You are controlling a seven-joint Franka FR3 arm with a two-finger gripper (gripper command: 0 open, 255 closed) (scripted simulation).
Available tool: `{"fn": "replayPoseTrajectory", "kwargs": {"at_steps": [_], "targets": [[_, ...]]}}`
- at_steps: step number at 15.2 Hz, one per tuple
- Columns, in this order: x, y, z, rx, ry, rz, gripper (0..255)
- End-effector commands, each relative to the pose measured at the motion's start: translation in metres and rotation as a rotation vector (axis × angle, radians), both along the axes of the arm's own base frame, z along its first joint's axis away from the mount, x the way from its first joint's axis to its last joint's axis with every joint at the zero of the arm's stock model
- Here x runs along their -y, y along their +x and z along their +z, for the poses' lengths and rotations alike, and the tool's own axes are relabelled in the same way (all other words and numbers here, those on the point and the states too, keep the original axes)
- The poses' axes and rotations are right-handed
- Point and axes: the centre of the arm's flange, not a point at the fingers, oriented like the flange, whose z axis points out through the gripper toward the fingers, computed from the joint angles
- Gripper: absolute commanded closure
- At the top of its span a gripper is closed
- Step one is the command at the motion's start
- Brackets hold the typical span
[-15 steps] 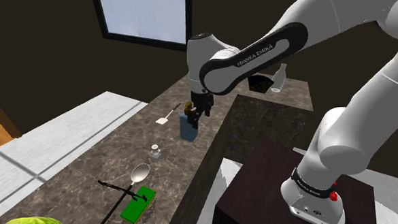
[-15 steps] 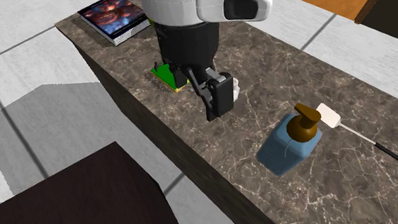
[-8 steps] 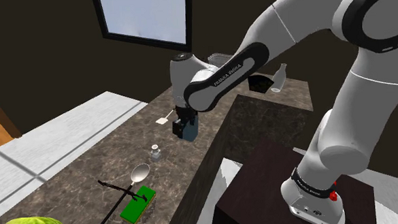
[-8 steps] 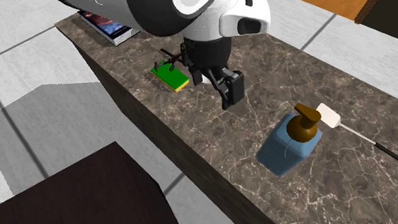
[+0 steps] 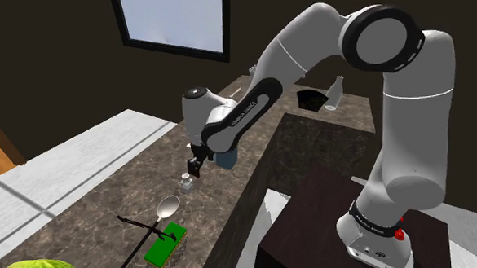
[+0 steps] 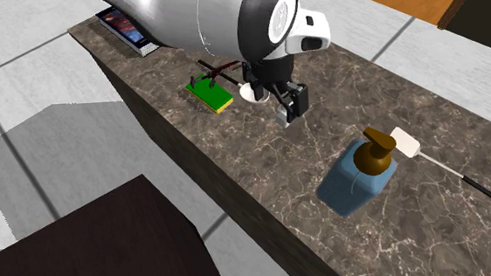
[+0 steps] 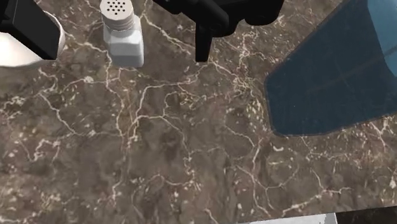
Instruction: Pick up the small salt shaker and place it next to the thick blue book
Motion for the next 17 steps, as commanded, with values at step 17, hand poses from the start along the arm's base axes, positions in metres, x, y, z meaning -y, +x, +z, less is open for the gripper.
{"fn": "replayPoseTrajectory", "kwargs": {"at_steps": [17], "targets": [[-0.037, 0.056, -0.101, 0.033, -0.007, 0.054, 0]]}}
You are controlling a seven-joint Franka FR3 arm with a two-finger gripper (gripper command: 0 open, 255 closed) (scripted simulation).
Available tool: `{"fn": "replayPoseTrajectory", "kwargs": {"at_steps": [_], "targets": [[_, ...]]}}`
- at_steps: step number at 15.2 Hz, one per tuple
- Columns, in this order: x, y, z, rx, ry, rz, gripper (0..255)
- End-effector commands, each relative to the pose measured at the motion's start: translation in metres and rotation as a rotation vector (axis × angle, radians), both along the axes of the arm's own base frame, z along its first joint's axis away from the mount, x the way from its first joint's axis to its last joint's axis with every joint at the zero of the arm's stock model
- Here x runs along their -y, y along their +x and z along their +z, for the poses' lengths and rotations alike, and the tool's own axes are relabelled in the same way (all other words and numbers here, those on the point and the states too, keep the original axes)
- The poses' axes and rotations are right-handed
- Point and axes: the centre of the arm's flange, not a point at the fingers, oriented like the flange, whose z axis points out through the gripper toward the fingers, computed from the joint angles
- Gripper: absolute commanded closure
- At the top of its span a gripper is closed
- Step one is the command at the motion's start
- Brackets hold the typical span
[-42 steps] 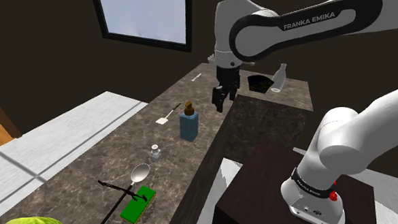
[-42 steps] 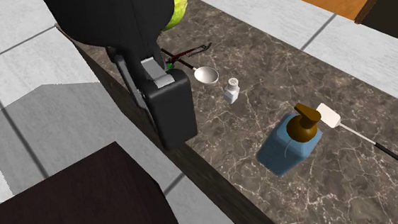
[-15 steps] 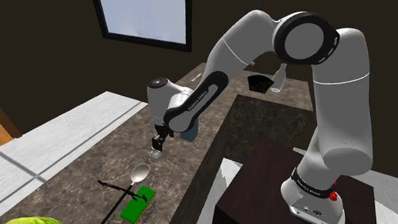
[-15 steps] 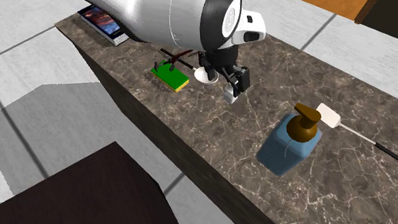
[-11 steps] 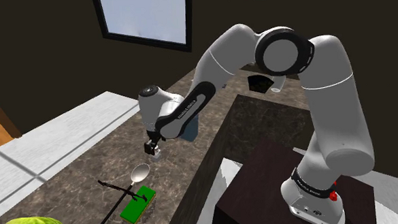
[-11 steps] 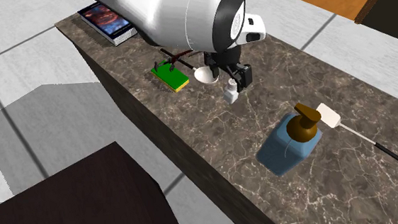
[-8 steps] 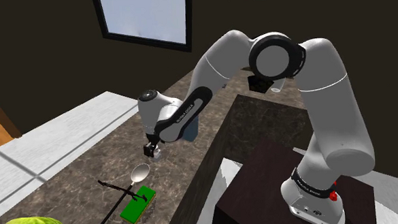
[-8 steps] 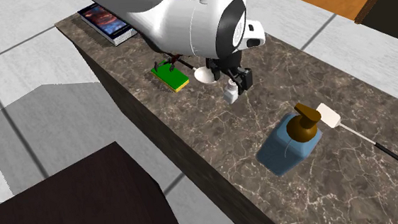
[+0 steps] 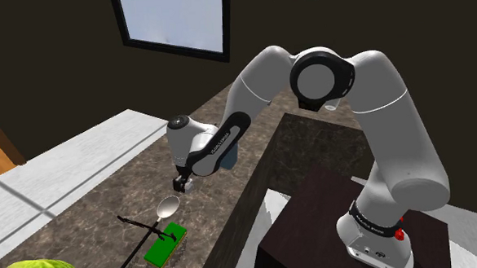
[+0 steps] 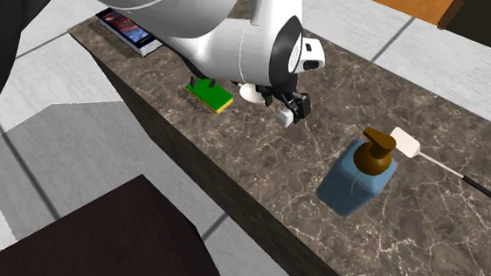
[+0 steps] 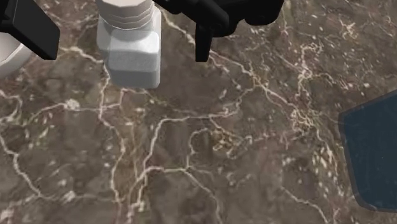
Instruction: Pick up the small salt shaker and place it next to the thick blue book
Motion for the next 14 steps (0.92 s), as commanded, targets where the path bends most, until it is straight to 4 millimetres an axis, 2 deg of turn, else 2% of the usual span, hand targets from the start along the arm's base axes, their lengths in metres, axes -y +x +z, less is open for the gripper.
{"fn": "replayPoseTrajectory", "kwargs": {"at_steps": [1, 4, 5, 14], "targets": [[-0.0001, 0.0001, -0.0006, 0.0, 0.0, 0.0, 0], [0.0, 0.0001, -0.0006, 0.0, 0.0, 0.0, 0], [0.0, 0.0001, -0.0006, 0.0, 0.0, 0.0, 255], [-0.0001, 0.0001, -0.0006, 0.0, 0.0, 0.0, 255]]}}
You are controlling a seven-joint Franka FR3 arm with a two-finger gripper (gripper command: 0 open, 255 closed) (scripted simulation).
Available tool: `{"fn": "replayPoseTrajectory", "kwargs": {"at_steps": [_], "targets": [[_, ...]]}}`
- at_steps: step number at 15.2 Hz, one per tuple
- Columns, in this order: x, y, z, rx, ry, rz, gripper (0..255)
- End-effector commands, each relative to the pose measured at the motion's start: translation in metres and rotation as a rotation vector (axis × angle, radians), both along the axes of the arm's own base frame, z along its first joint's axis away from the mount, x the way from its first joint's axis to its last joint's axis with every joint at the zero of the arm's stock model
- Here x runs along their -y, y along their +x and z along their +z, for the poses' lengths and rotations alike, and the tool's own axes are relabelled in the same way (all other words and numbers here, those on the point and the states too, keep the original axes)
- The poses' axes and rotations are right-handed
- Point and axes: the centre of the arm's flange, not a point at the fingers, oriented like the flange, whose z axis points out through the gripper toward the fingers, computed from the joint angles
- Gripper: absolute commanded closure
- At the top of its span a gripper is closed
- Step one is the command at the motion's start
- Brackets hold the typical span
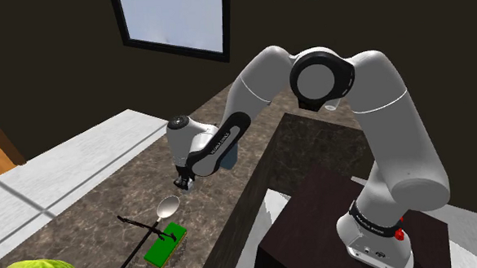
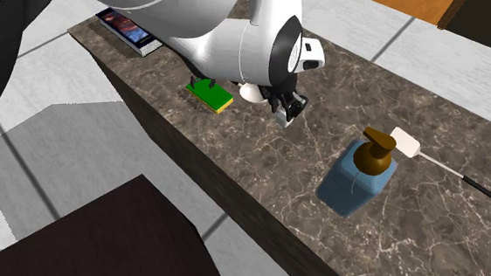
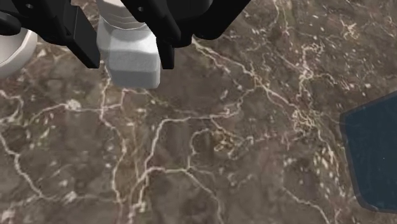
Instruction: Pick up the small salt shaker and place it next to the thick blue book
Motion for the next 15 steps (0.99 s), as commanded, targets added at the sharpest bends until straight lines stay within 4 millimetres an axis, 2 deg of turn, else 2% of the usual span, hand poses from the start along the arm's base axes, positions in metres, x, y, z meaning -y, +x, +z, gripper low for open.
{"fn": "replayPoseTrajectory", "kwargs": {"at_steps": [1, 15], "targets": [[0.001, 0.0, 0.005, -0.001, -0.001, -0.001, 255], [0.001, 0.0, 0.079, -0.001, -0.001, -0.001, 255]]}}
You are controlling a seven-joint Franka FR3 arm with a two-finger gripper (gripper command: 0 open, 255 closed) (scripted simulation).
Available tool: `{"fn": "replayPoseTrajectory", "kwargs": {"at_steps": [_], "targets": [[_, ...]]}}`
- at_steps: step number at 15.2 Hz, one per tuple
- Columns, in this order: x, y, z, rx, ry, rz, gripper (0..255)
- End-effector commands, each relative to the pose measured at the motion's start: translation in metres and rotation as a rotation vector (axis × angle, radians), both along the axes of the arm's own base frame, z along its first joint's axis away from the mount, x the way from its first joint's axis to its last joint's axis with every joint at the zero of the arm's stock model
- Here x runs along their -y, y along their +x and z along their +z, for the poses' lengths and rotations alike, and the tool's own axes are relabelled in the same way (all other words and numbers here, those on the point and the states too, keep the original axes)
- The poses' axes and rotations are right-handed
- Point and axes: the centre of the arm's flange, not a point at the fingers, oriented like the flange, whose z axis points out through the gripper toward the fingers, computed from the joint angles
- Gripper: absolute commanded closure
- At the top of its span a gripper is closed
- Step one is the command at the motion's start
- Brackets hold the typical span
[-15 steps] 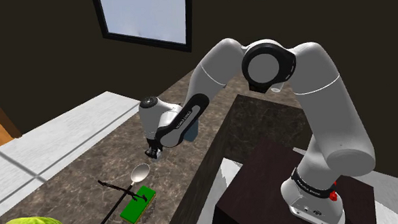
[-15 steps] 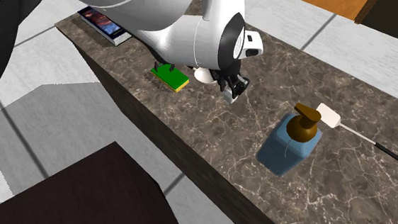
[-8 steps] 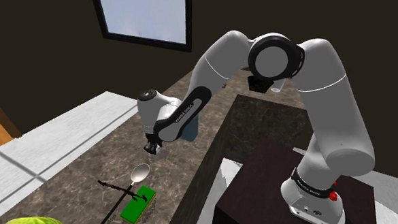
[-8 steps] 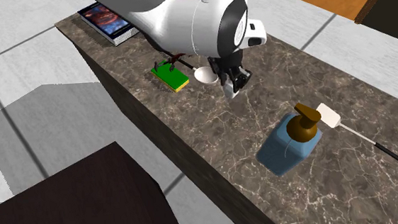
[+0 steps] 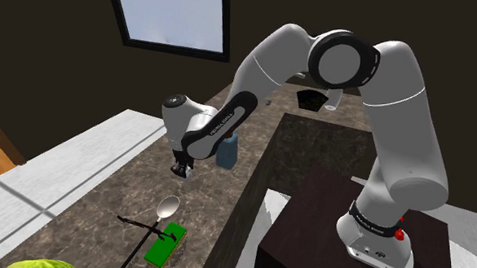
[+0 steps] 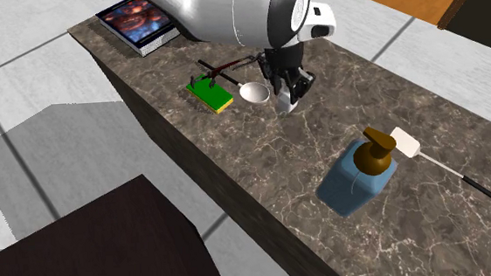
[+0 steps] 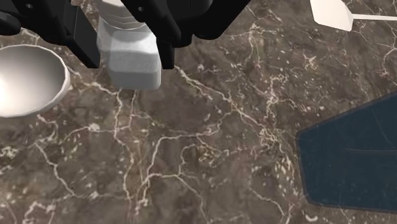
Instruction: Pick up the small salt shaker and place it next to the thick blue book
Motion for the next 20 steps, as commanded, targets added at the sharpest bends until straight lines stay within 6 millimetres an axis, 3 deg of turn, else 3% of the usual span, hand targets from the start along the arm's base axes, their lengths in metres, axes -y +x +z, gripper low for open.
{"fn": "replayPoseTrajectory", "kwargs": {"at_steps": [1, 17, 20], "targets": [[0.0, -0.001, 0.011, 0.0, 0.0, 0.0, 255], [0.0, -0.001, 0.092, 0.0, 0.0, 0.0, 255], [-0.037, -0.014, 0.092, 0.0, 0.0, 0.0, 255]]}}
